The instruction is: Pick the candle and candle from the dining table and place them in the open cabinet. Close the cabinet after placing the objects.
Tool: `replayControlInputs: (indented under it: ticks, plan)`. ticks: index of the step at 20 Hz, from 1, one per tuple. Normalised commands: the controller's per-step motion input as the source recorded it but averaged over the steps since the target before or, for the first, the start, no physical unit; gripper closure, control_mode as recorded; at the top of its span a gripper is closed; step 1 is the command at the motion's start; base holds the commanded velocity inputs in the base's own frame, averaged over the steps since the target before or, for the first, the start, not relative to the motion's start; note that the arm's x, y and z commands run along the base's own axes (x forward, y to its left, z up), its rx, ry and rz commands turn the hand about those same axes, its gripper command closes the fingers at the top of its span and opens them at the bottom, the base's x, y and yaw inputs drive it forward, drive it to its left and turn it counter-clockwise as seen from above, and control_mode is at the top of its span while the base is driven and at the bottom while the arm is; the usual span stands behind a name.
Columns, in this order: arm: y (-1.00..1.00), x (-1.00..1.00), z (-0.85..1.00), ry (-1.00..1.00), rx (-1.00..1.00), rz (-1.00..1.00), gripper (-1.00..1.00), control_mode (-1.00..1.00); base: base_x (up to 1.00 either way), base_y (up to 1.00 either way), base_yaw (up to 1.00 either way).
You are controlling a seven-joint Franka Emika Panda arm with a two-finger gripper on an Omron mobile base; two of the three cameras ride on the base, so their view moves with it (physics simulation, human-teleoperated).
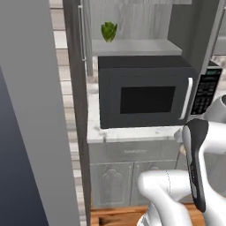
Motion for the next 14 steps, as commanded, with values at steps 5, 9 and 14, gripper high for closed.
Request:
replayControlInputs:
  ticks: [5, 9, 14]
  plan:
    - [0.00, 0.00, 0.00, 0.00, 0.00, 0.00, 1.00, 1.00, 0.46, 0.00, 0.00]
    - [0.00, 0.00, 0.00, 0.00, 0.00, 0.00, 1.00, 1.00, 0.46, 0.00, 0.00]
    - [0.00, 0.00, 0.00, 0.00, 0.00, 0.00, 1.00, 1.00, 0.42, 0.00, 0.00]
